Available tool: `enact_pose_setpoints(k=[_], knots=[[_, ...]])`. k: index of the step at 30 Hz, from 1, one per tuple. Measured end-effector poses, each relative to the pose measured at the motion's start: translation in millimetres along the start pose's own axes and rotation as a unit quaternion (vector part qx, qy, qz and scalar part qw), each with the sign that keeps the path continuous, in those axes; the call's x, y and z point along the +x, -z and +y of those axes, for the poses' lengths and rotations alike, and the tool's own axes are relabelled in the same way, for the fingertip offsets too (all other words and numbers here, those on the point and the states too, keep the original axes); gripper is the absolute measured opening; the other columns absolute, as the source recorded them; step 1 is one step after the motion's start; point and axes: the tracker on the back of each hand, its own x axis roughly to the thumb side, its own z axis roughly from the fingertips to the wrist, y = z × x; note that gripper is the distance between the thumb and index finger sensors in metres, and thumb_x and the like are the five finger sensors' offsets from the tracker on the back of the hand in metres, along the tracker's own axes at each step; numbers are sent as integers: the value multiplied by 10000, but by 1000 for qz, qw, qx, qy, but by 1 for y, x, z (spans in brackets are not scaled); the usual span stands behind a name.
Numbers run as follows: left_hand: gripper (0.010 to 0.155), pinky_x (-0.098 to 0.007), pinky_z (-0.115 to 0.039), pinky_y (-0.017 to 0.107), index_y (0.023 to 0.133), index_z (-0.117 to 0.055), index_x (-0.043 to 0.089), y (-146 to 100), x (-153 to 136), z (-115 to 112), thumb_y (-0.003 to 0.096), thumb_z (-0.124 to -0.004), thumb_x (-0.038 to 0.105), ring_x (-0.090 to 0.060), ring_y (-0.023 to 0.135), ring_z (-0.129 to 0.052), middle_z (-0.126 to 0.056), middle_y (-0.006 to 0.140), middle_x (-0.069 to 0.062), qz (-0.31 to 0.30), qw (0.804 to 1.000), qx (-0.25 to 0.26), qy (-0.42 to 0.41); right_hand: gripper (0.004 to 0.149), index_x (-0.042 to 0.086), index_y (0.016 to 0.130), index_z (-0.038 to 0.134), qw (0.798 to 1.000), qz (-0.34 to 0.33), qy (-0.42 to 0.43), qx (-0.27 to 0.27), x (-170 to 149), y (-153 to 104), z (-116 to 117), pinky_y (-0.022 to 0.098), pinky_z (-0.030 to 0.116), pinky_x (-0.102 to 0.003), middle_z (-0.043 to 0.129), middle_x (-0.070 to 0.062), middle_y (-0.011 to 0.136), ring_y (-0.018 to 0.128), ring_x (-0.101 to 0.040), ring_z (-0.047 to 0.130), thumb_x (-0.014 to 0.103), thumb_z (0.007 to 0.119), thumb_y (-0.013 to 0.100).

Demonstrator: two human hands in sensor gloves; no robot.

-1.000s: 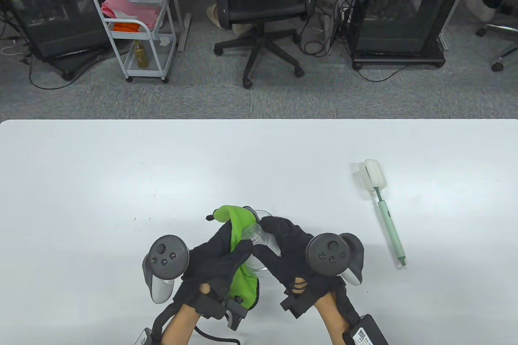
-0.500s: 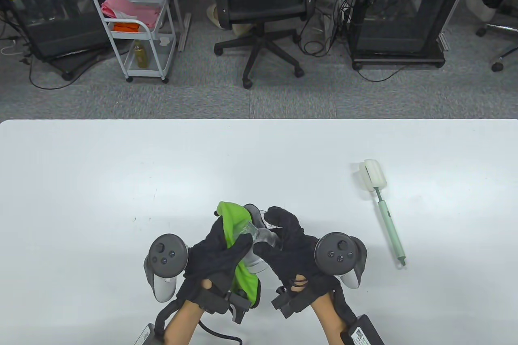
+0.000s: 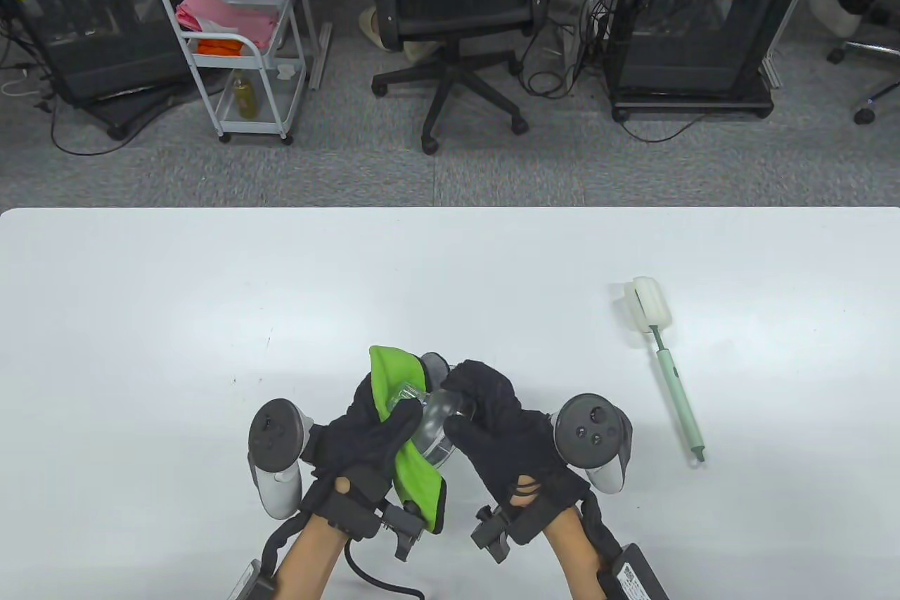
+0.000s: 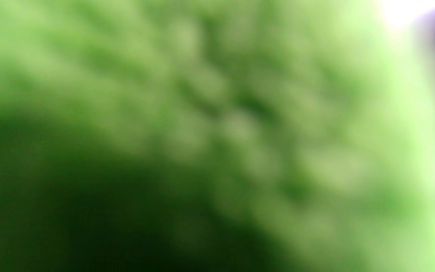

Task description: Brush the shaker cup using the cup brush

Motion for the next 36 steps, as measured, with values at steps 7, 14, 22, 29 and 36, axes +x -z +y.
enact_pose_setpoints(k=[7,14,22,29,36], knots=[[753,-564,-782,576,1042,-488,73,-2,-2,5,468,-744,487,-406,916,-841,-713,1033,-169,23,998,62,-17,907,177,1048,343,992,-50,-114,19,15,-1,10,583,708,-613,343,-286,1067,873,-571,626,617,799,399],[771,-552,-780,589,1051,-498,124,-2,-5,5,445,-774,511,-400,940,-828,-709,1055,-150,19,997,33,-64,887,157,1056,375,995,-48,-92,-2,12,0,7,540,808,-530,539,-329,988,796,-517,803,617,761,405],[743,-537,-787,593,1045,-545,165,-2,-5,6,424,-808,477,-377,957,-838,-741,1057,-113,9,998,40,-45,836,207,1091,347,999,-4,-17,-32,-4,-2,9,530,810,-545,563,-366,987,777,-514,840,642,624,433],[739,-534,-797,579,1041,-536,143,-4,-6,1,433,-786,481,-386,936,-850,-739,1045,-128,36,997,53,-51,963,251,1067,378,958,-122,-260,-27,26,-8,13,603,713,-562,417,-278,1056,891,-524,632,535,933,333],[758,-552,-739,613,1058,-489,161,-2,1,2,434,-786,473,-391,988,-784,-688,1084,-122,-8,999,18,-27,899,62,1063,244,999,-16,17,43,-3,-2,12,556,751,-583,456,-427,969,812,-588,707,561,654,439]])
